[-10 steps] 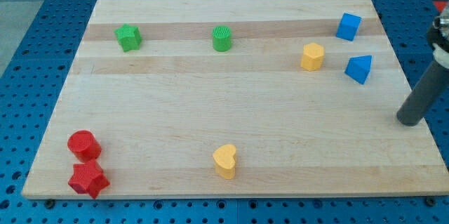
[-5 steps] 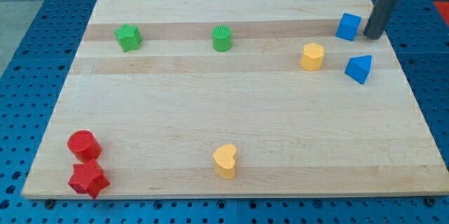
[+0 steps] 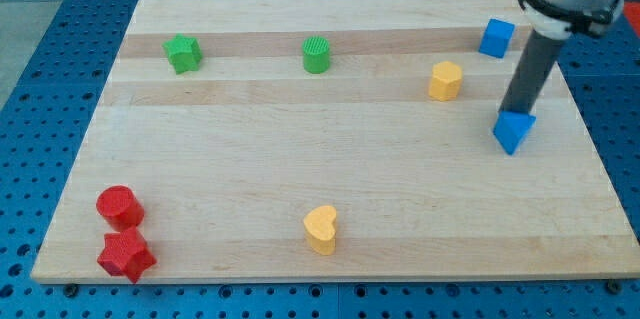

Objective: Push the blue triangle towards the bottom right side of the board

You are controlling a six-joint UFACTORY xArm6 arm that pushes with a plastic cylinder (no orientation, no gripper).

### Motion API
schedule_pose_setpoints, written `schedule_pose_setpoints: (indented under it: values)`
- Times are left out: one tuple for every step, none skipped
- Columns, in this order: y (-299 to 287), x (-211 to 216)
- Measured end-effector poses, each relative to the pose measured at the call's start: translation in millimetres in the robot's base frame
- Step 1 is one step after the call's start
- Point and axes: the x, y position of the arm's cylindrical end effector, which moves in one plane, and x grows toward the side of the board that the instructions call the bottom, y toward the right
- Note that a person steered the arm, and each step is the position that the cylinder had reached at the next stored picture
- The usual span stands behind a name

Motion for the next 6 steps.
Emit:
schedule_pose_setpoints:
  values:
    - [0.0, 52.7]
    - [0.0, 81.1]
    - [-1.4, 80.5]
    - [-27.3, 49.4]
    - [-67.3, 40.2]
    - [-72.9, 83.6]
